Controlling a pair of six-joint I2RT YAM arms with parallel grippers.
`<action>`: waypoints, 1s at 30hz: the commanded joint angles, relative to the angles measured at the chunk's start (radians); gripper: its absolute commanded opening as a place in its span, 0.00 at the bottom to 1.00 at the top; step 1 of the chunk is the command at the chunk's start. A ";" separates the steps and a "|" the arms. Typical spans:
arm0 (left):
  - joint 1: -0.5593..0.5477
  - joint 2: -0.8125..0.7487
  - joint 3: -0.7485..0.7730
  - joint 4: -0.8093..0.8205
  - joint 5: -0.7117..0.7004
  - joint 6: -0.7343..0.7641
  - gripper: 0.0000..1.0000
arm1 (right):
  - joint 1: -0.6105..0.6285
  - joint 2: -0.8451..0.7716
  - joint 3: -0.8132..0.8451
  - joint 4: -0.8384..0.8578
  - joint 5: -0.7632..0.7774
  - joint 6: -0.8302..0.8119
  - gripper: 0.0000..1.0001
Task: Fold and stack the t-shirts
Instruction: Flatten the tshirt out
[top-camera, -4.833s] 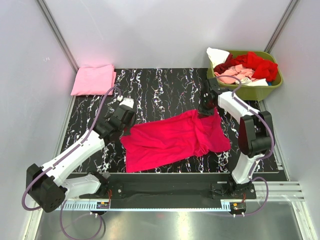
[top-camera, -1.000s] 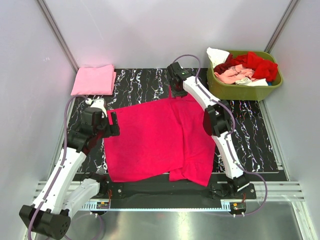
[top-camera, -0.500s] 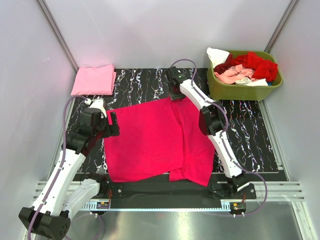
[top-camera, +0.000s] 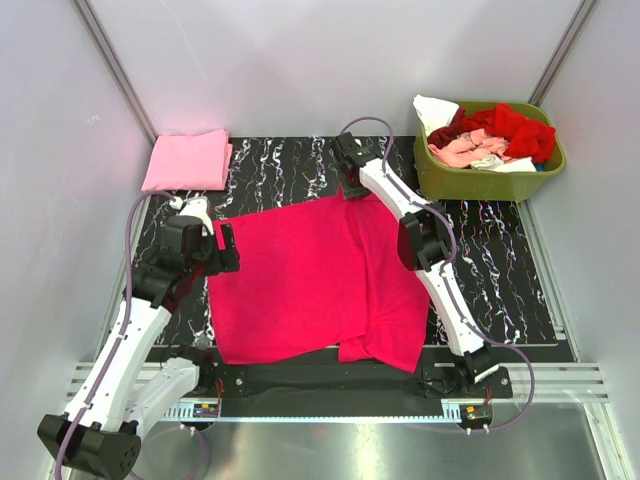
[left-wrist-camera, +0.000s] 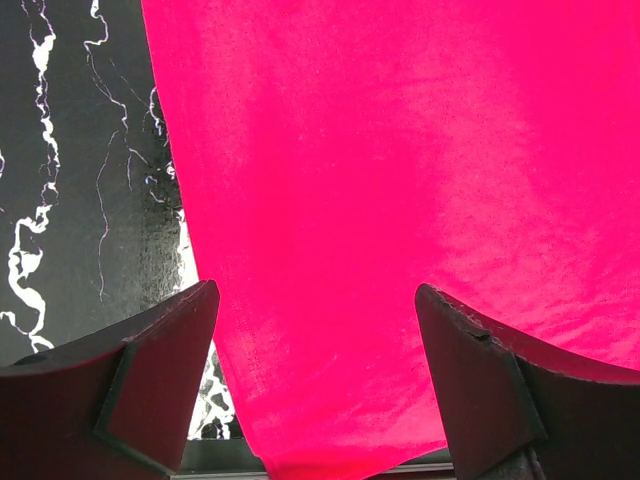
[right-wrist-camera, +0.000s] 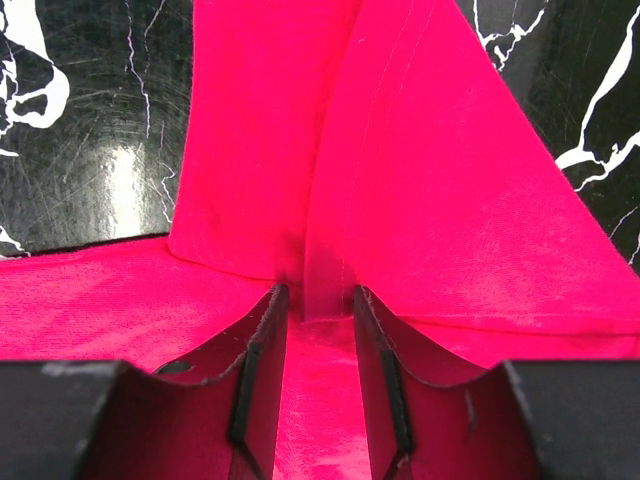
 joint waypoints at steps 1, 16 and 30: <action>0.001 -0.018 -0.011 0.052 0.016 0.015 0.86 | 0.007 -0.066 -0.003 0.037 0.030 -0.017 0.39; 0.001 -0.011 -0.011 0.054 0.018 0.016 0.86 | -0.033 -0.121 -0.024 0.060 -0.051 0.037 0.43; 0.001 -0.009 -0.011 0.054 0.016 0.016 0.86 | -0.051 -0.114 -0.045 0.067 -0.085 0.051 0.37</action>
